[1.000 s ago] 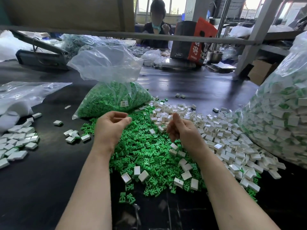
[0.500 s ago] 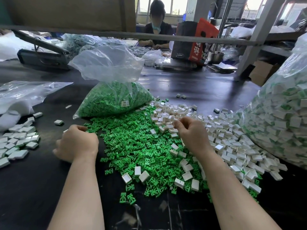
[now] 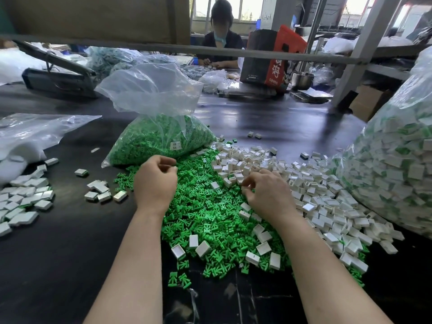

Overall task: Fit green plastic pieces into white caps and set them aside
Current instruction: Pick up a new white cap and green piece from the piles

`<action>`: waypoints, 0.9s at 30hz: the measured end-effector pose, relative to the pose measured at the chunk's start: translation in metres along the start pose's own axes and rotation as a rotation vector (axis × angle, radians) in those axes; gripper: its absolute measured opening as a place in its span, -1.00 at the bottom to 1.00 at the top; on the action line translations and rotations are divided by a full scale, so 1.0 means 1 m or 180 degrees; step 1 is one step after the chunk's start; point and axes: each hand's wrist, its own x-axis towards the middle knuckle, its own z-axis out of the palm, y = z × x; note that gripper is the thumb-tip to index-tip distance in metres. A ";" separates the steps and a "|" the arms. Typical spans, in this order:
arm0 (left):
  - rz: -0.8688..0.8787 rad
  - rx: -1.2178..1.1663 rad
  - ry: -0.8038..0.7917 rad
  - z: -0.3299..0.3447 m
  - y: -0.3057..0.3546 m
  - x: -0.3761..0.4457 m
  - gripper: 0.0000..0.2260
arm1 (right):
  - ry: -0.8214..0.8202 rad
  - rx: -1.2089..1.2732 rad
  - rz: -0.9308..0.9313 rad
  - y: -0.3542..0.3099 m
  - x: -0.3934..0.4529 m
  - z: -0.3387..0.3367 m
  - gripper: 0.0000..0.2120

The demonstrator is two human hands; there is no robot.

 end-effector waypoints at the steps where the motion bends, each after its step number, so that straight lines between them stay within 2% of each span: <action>1: 0.0047 -0.0094 -0.0122 0.004 0.004 -0.001 -0.94 | 0.0023 -0.0041 0.0003 0.001 0.000 0.001 -0.81; 5: -0.0027 -0.0603 -0.0846 0.019 0.019 -0.009 -0.93 | 0.0098 0.0034 0.0031 0.003 0.000 0.004 -0.80; 8: -0.0347 -0.1098 -0.1502 0.028 0.031 -0.016 -0.95 | 0.0276 0.1008 0.0015 -0.006 0.000 -0.003 -0.86; 10: -0.0601 -0.1400 -0.1875 0.033 0.036 -0.020 -0.80 | 0.0521 0.1474 -0.0105 -0.015 0.000 -0.009 -0.89; 12: -0.0741 -0.1661 -0.2042 0.036 0.039 -0.025 -0.78 | 0.0631 0.1607 -0.0287 -0.022 -0.001 -0.012 -0.90; 16: -0.0879 -0.2056 -0.1970 0.032 0.034 -0.024 -0.94 | 0.0436 0.1929 -0.0309 -0.024 -0.002 -0.012 -0.83; 18: -0.0999 -0.2245 -0.1927 0.027 0.028 -0.020 -0.92 | 0.0241 0.1748 -0.0208 -0.021 -0.002 -0.011 -0.86; 20: -0.1055 -0.2350 -0.1940 0.023 0.025 -0.019 -0.84 | -0.0095 0.1139 -0.0286 -0.020 -0.001 -0.008 -0.89; 23: -0.1062 -0.2456 -0.2034 0.022 0.025 -0.020 -0.74 | -0.0661 0.0313 -0.0411 -0.025 -0.002 -0.003 -0.75; 25: -0.1069 -0.2584 -0.2108 0.023 0.025 -0.020 -0.72 | -0.0706 0.0087 -0.0412 -0.028 -0.001 -0.002 -0.76; 27: -0.1042 -0.2684 -0.2174 0.023 0.023 -0.020 -0.70 | -0.0640 0.0142 -0.0407 -0.028 -0.001 -0.003 -0.86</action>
